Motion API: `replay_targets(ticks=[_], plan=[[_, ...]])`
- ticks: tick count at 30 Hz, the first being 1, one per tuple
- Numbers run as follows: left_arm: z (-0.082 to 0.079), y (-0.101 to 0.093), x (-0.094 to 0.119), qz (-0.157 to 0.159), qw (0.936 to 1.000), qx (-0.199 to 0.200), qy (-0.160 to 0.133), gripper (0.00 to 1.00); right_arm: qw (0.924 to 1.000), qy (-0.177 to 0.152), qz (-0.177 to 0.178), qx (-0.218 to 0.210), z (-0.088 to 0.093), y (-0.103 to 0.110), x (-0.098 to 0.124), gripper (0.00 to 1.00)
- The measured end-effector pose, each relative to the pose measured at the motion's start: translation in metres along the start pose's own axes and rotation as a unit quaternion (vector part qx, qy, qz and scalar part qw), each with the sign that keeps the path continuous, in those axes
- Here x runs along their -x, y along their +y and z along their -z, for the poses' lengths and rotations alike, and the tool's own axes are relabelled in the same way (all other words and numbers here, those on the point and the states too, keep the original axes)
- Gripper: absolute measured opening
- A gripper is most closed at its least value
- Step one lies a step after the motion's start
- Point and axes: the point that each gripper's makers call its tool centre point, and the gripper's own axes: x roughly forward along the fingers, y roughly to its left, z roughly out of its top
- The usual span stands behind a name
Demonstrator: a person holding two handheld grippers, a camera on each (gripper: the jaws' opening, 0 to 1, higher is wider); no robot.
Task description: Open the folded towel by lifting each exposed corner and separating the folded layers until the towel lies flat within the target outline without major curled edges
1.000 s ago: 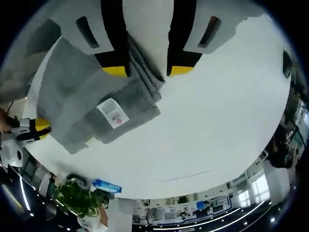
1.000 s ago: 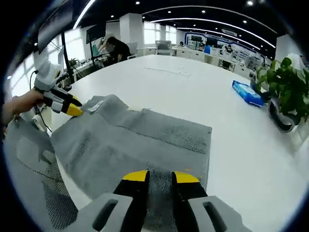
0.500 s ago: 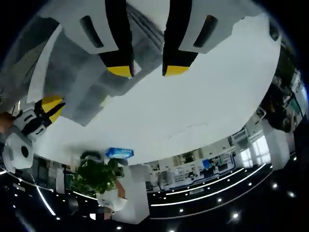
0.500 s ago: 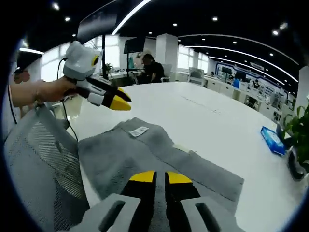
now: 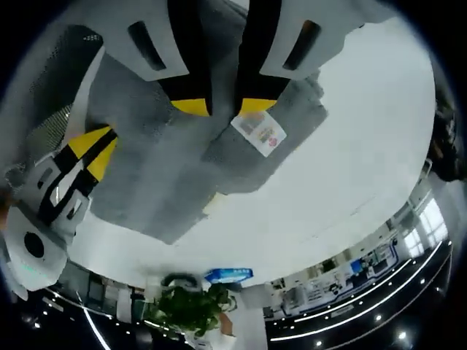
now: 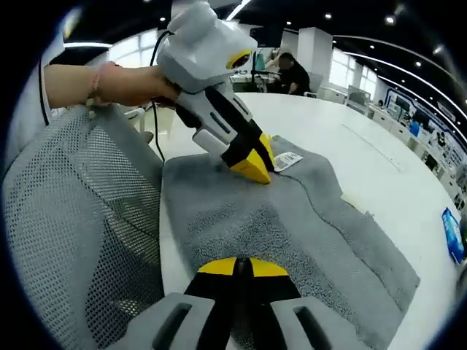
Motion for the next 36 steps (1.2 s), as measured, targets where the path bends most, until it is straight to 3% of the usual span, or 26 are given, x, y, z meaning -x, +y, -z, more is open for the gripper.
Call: replay_targets(ticks=[19, 36], plan=[[0.007, -0.009, 0.003, -0.015, 0.9977, -0.050, 0.043, 0.04, 0.9993, 0.014, 0.022, -0.026, 0.006, -0.009, 0.004, 0.00], [0.010, -0.033, 0.006, 0.032, 0.9974, 0.011, 0.063, 0.02, 0.9945, 0.035, 0.089, -0.042, 0.020, -0.039, 0.017, 0.00]])
